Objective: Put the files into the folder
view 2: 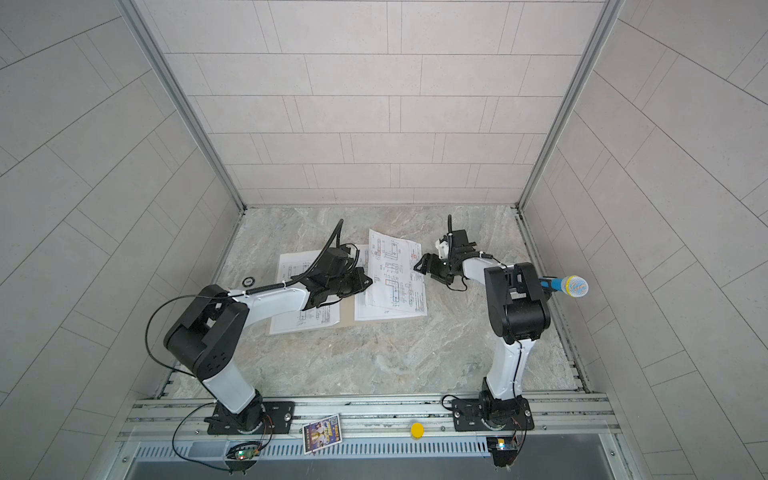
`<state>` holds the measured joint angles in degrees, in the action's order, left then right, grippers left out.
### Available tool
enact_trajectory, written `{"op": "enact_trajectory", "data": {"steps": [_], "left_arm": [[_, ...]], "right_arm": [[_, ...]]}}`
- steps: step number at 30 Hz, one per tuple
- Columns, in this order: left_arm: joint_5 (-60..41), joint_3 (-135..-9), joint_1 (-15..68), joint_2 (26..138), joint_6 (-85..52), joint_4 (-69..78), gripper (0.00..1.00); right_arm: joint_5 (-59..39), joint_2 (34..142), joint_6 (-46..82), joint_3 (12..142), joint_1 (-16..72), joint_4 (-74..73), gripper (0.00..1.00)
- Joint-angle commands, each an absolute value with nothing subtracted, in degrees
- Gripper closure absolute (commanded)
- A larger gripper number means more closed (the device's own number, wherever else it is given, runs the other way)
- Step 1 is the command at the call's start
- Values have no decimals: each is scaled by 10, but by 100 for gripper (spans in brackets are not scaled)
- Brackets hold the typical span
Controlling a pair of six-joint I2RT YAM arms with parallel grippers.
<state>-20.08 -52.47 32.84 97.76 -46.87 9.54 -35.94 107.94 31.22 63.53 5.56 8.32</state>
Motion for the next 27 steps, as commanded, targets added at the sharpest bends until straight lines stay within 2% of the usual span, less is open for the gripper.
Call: {"op": "enact_trajectory", "data": {"steps": [1,6,14,17,22,27], "left_arm": [[-203,-525,325,964,-457,79,94],[-205,-537,324,967,-457,65,84],[-186,-554,324,948,-441,7,55],[-177,-563,323,934,-430,-18,49],[-163,-576,316,902,-403,-62,44],[-145,-559,298,844,-380,-85,32]], "right_arm": [[-347,1104,317,641,62,103,23],[-345,1111,318,644,63,106,23],[-345,1133,310,664,68,119,23],[-345,1139,304,673,69,125,23],[-345,1143,296,684,68,134,23],[-356,1144,298,688,70,132,24]]}}
